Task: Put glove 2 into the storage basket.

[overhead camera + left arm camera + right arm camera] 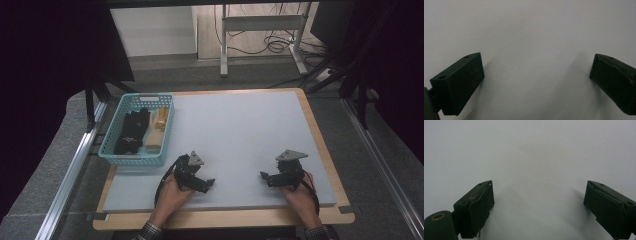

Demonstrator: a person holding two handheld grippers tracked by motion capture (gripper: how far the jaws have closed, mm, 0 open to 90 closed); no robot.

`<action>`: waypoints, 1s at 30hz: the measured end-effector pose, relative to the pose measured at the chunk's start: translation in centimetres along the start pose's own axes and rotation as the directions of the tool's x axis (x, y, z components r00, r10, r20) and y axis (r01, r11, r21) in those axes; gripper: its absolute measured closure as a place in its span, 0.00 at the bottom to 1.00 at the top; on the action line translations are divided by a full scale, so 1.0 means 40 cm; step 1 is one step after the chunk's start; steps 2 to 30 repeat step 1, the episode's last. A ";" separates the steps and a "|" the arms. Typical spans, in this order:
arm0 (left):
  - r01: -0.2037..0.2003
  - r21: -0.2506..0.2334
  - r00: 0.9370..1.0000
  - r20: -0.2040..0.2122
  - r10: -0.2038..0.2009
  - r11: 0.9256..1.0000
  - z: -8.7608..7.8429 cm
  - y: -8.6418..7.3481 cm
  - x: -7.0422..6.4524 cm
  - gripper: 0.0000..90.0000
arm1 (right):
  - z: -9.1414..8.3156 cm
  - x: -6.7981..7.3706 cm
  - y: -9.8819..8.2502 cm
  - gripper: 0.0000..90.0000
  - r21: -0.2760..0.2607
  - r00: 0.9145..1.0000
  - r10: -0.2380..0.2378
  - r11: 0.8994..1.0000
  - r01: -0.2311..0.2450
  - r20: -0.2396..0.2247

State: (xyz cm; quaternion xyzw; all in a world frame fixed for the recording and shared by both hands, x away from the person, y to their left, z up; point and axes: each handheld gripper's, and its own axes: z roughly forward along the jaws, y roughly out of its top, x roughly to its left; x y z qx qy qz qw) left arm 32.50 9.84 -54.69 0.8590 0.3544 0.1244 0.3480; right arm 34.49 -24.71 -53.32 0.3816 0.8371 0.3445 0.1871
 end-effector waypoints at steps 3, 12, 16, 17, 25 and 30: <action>0.005 0.000 1.000 0.001 -0.005 1.000 0.000 0.000 0.000 0.00 | 0.000 0.000 0.000 0.10 0.000 1.000 0.000 1.000 0.000 0.000; 0.005 0.000 1.000 0.001 -0.005 1.000 0.000 0.000 0.000 0.00 | 0.000 0.000 0.000 0.10 0.000 1.000 0.000 1.000 0.000 0.000; 0.005 0.000 1.000 0.001 -0.005 1.000 0.000 0.000 0.000 0.00 | 0.000 0.000 0.000 0.10 0.000 1.000 0.000 1.000 0.000 0.000; 0.005 0.000 1.000 0.001 -0.005 1.000 0.000 0.000 0.000 0.00 | 0.000 0.000 0.000 0.10 0.000 1.000 0.000 1.000 0.000 0.000; 0.005 0.000 1.000 0.001 -0.005 1.000 0.000 0.000 0.000 0.00 | 0.000 0.000 0.000 0.10 0.000 1.000 0.000 1.000 0.000 0.000; 0.005 0.000 1.000 0.001 -0.005 1.000 0.000 0.000 0.000 0.00 | 0.000 0.000 0.000 0.10 0.000 1.000 0.000 1.000 0.000 0.000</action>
